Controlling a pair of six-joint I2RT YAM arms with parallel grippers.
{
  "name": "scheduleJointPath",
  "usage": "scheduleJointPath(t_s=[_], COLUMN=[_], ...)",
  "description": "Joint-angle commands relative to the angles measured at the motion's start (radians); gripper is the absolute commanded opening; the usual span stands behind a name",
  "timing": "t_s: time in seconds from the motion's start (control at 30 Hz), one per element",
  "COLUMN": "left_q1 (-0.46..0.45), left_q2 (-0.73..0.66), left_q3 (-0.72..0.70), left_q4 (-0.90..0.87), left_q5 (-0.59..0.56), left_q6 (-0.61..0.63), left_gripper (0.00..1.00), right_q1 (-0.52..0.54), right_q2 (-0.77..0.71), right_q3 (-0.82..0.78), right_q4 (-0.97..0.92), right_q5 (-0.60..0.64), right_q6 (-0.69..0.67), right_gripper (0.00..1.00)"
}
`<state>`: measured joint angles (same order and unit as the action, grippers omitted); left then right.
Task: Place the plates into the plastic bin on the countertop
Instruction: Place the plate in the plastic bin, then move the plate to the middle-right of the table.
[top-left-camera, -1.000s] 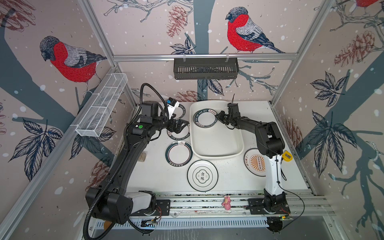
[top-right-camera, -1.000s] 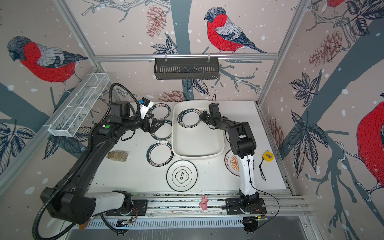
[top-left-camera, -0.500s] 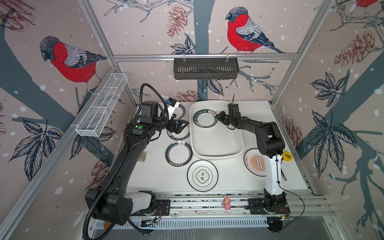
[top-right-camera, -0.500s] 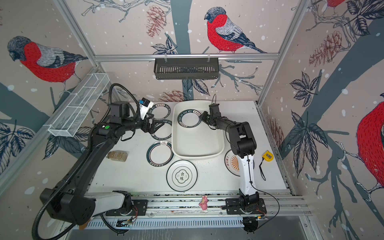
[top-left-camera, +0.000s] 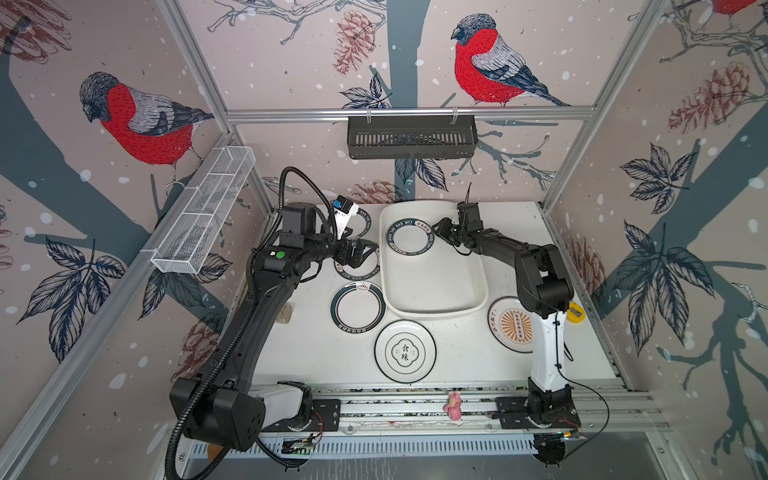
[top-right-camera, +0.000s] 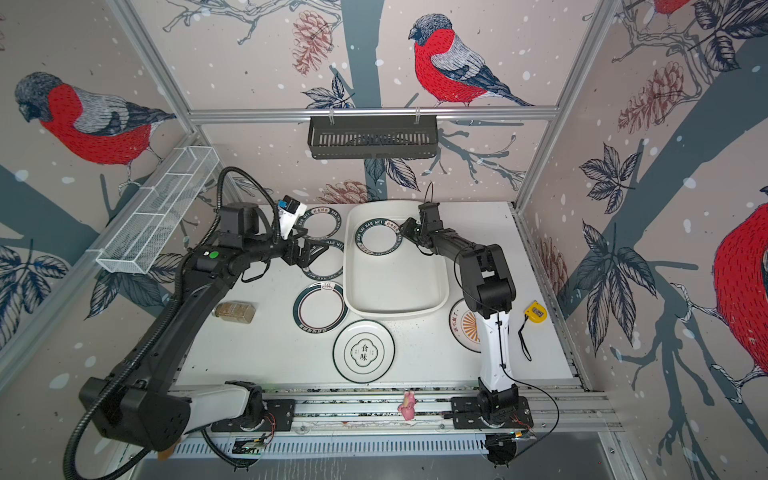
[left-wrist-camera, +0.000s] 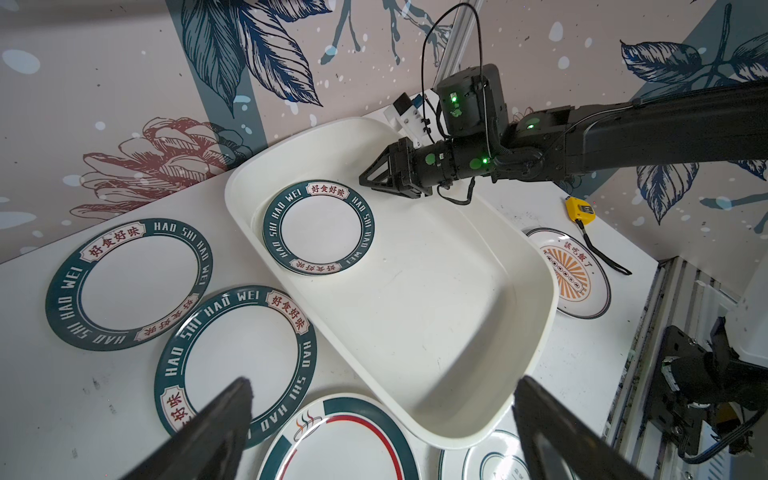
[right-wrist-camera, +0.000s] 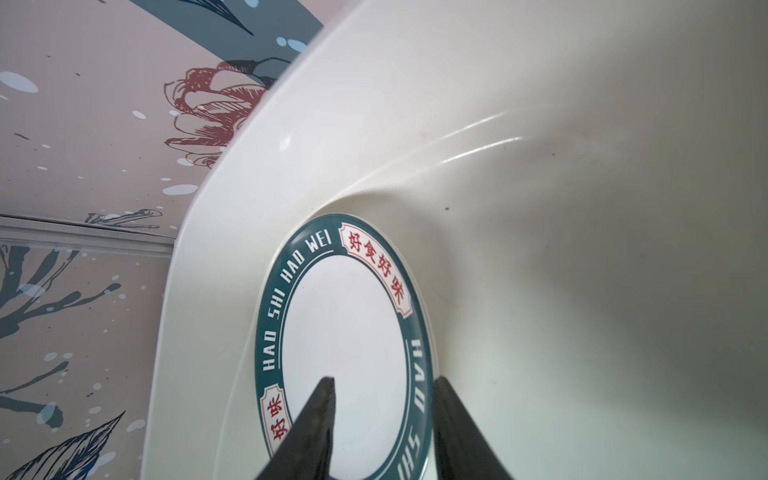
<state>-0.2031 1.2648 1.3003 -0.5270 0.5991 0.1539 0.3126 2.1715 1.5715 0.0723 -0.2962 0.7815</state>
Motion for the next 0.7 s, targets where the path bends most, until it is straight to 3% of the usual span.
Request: scheduleJointPath(t_s=[0.0, 0.3, 0.67], left_q1=[-0.002, -0.002, -0.011], left_q2=[-0.003, 0.002, 0.037], left_q3=[0.004, 0.009, 0.029], left_q4=[0.025, 0.019, -0.002], left_q5=[0.011, 0.019, 0.023], left_q6=[0.003, 0.012, 0.042], left_gripper=[0.97, 0.97, 0.97], right_q1=[0.001, -0.001, -0.057], right_q2=[-0.067, -0.319, -0.723], right_q3=[0.009, -0.133, -0.552], right_q4=[-0.021, -0.068, -0.131], right_q5=[0.054, 0.154, 0.327], right_q6=[-0.054, -0.102, -0.063], right_gripper=[0.43, 0.55, 0.66])
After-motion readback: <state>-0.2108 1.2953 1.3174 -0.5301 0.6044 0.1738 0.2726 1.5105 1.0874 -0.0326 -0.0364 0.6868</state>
